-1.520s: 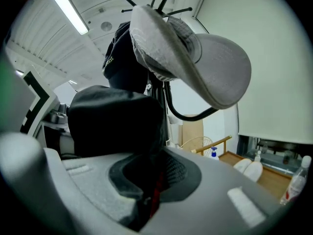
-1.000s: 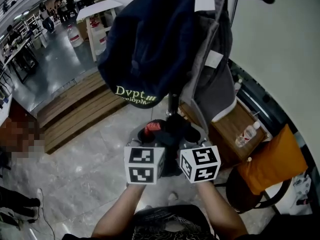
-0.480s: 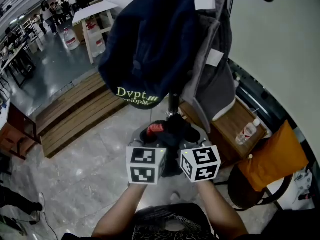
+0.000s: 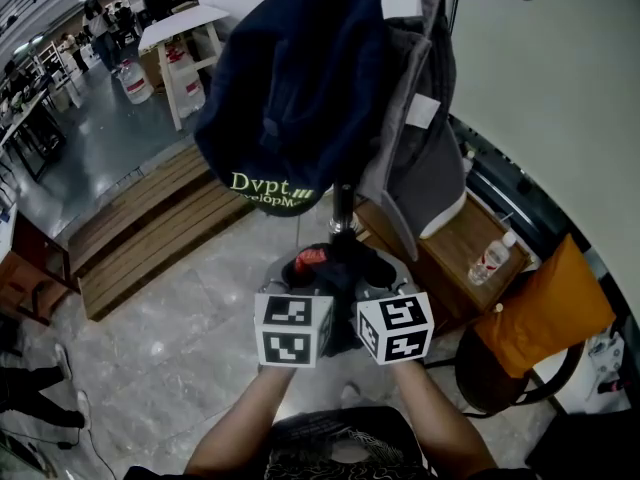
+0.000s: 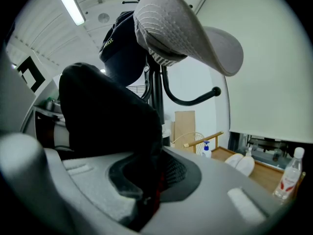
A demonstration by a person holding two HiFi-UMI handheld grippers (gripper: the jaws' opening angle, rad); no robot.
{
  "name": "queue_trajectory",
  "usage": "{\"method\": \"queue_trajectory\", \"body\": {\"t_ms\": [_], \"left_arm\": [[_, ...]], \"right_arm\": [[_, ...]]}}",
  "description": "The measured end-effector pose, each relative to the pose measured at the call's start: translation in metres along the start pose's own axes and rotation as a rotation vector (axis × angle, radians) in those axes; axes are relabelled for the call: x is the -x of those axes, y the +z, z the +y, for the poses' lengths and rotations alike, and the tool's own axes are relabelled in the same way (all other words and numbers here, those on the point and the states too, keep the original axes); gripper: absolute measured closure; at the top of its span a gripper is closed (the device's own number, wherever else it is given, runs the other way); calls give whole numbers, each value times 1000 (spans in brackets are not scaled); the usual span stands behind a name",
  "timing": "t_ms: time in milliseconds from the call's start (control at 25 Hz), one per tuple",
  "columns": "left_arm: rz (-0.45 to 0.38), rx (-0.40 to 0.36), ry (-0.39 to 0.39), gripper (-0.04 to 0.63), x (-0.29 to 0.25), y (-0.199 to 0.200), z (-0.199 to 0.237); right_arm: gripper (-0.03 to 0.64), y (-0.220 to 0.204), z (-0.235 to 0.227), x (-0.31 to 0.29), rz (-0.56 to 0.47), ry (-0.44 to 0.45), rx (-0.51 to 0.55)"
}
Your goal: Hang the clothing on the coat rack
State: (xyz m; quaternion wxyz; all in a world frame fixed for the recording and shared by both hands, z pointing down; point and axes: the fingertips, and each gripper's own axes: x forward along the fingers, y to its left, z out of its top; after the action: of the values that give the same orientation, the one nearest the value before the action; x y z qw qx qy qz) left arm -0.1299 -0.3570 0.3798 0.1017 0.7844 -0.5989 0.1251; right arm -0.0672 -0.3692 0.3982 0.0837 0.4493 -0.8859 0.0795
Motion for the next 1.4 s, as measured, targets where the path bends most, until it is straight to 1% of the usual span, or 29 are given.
{"method": "queue_trajectory", "body": {"t_ms": [480, 1400], "left_arm": [[20, 0, -26, 566, 3, -11, -5], [36, 12, -55, 566, 10, -25, -13]], "right_arm": [[591, -14, 6, 5, 35, -9, -13], [591, -31, 18, 15, 81, -13, 9]]}}
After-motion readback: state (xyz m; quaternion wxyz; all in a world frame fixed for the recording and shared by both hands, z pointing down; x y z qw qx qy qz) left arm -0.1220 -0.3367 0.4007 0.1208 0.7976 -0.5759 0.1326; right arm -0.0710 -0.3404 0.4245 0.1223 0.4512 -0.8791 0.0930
